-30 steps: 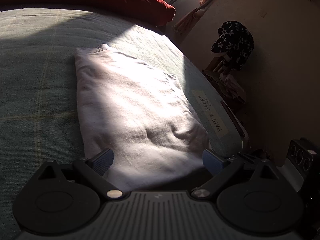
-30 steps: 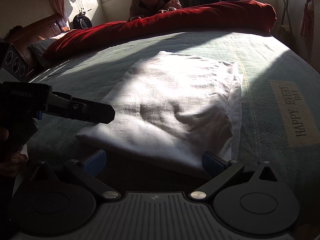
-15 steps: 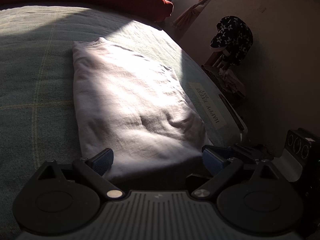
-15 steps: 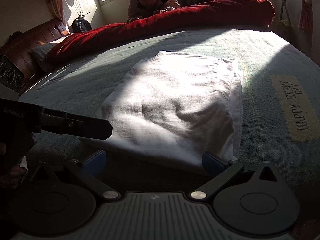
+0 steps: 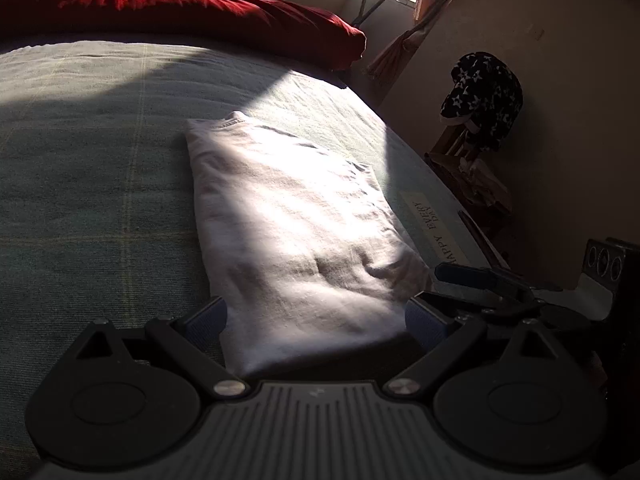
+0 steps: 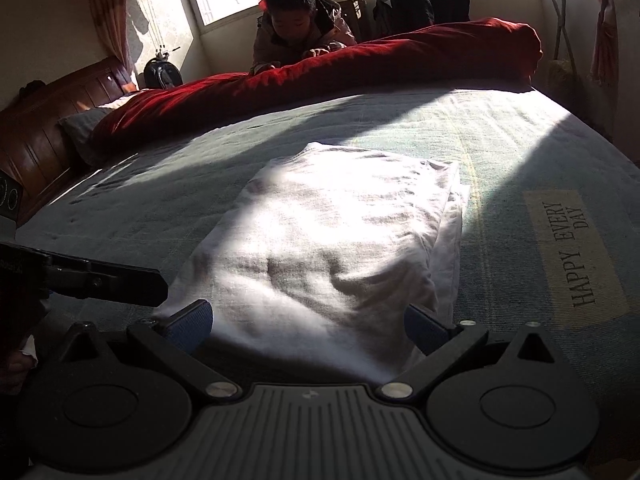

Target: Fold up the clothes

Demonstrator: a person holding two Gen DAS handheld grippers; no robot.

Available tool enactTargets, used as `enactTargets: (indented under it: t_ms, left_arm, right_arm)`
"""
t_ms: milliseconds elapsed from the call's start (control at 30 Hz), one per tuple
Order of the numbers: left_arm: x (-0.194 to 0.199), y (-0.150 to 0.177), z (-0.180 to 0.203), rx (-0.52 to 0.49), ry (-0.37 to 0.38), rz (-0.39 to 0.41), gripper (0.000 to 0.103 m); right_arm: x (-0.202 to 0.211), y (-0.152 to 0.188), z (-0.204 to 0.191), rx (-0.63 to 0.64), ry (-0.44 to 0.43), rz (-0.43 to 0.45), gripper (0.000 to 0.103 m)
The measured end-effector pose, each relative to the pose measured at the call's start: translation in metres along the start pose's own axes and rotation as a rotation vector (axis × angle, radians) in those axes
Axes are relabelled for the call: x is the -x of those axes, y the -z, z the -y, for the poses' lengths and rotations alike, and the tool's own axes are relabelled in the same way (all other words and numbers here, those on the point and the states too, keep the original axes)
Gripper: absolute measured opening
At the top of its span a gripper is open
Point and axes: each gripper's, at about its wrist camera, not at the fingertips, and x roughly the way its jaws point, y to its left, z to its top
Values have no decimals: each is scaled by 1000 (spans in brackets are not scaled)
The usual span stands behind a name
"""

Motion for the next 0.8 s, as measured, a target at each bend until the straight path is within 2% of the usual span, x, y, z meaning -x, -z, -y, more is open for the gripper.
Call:
enactTargets:
  t_ms: [100, 233, 400, 600, 800]
  left_arm:
    - [6, -2, 0, -2, -9, 15, 95]
    - [7, -2, 1, -7, -11, 17, 95]
    - [8, -3, 3, -13, -13, 19, 95]
    - [9, -4, 4, -20, -15, 22, 95]
    - [14, -6, -6, 16, -15, 33, 95]
  right_arm:
    - [-14, -12, 7, -24, -25, 8, 103]
    - [-31, -7, 21, -81, -25, -22, 103]
    - [-21, 3, 27, -115, -16, -7, 103]
    - [-24, -14, 21, -100, -20, 30, 103]
    - [-39, -11, 31, -136, -28, -5, 103]
